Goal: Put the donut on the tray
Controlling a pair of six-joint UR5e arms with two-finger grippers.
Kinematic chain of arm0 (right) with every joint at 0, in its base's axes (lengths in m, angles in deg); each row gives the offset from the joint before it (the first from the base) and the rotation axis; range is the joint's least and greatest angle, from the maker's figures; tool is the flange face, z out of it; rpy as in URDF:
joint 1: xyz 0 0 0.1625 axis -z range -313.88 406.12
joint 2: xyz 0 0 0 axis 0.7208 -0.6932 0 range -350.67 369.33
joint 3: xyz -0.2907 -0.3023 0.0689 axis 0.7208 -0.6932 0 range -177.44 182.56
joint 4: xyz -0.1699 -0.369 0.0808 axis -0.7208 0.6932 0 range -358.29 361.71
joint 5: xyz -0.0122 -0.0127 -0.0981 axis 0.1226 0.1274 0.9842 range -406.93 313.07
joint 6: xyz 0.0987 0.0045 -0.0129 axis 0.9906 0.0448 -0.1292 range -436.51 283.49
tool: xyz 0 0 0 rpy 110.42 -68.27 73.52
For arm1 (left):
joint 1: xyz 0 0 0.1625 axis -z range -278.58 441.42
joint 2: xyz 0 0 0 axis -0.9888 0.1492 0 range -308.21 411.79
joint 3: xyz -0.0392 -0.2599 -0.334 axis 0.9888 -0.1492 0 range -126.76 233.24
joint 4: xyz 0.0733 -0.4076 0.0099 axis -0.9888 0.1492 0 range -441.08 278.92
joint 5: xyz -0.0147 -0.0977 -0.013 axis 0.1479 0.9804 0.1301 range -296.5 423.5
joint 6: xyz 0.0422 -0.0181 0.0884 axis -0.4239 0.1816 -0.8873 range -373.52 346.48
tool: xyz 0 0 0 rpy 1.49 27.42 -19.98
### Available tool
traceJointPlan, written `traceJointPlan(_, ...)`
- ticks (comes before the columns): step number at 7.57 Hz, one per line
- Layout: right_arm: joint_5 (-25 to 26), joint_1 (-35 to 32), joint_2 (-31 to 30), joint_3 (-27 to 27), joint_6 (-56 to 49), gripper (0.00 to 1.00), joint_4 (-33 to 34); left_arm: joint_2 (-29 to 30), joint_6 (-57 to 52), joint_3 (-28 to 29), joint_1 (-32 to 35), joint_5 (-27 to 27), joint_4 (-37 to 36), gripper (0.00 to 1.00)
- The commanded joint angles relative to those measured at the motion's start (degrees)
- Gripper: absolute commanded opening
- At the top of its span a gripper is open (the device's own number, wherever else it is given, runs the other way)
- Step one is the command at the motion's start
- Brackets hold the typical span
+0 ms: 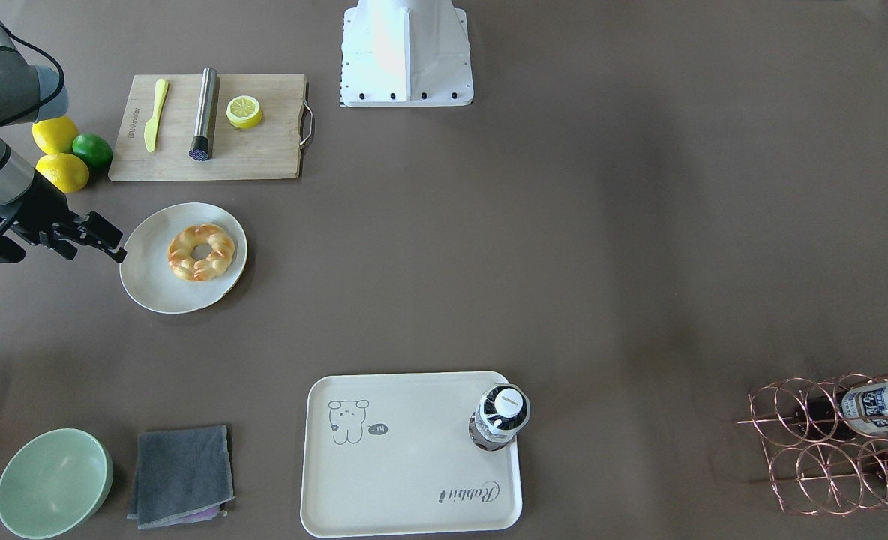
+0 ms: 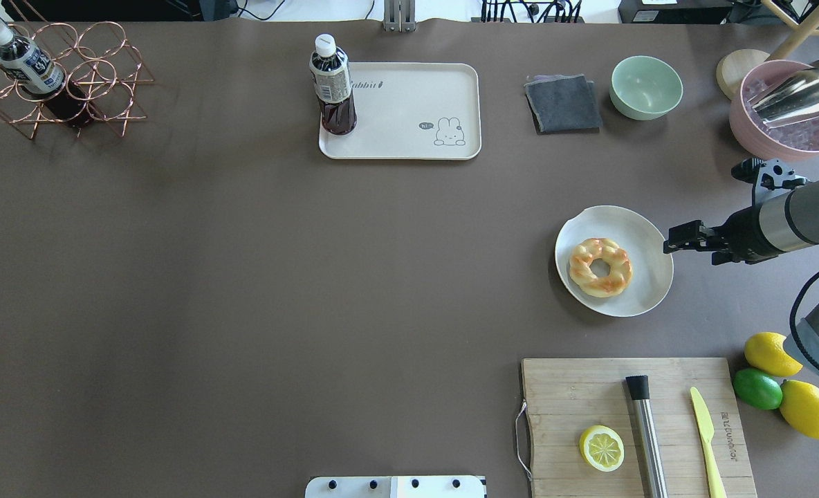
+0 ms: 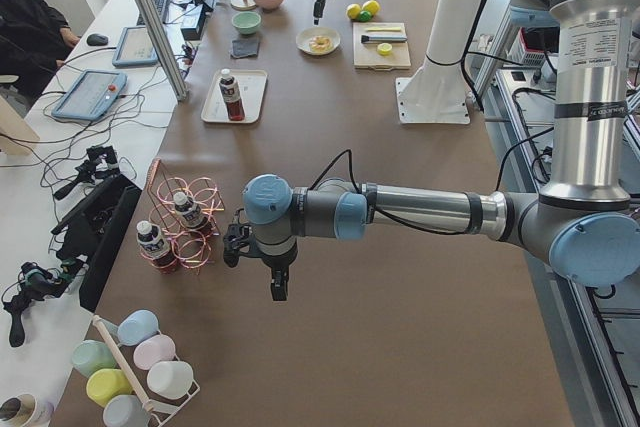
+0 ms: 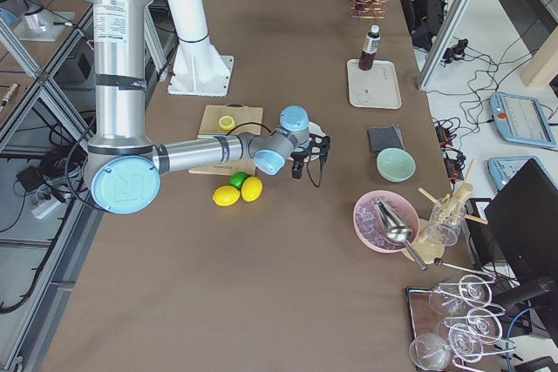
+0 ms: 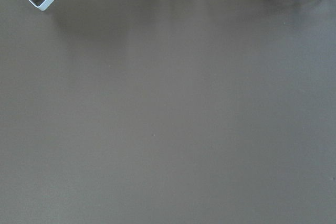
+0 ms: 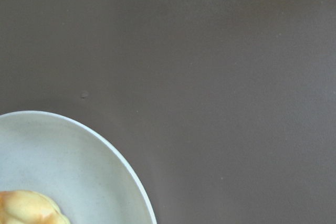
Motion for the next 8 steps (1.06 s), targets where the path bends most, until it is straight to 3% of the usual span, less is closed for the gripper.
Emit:
traceJointPlan(1, 1.64, 2.73, 0.08, -0.13, 0.83, 1.00, -0.83, 0.26, 0.00, 0.05, -0.06, -0.10, 0.00, 0.98)
traceJointPlan(3, 2.25, 3.61, 0.08, -0.05, 0.74, 0.96, -0.83, 0.44, 0.00, 0.05, -0.06, -0.10, 0.00, 0.98)
traceJointPlan(4, 3.04, 4.22, 0.08, -0.04, 0.83, 0.74, -0.83, 0.52, 0.00, 0.05, -0.06, -0.18, 0.00, 0.98)
traceJointPlan(6, 3.23, 4.67, 0.08, 0.39, 0.74, 0.00, -0.83, 0.70, 0.00, 0.05, -0.06, -0.18, 0.00, 0.98)
traceJointPlan(8, 3.57, 4.67, 0.61, 0.22, 1.96, 0.00, -0.83, 0.79, 0.00, -0.04, -0.15, -0.18, 0.00, 0.98)
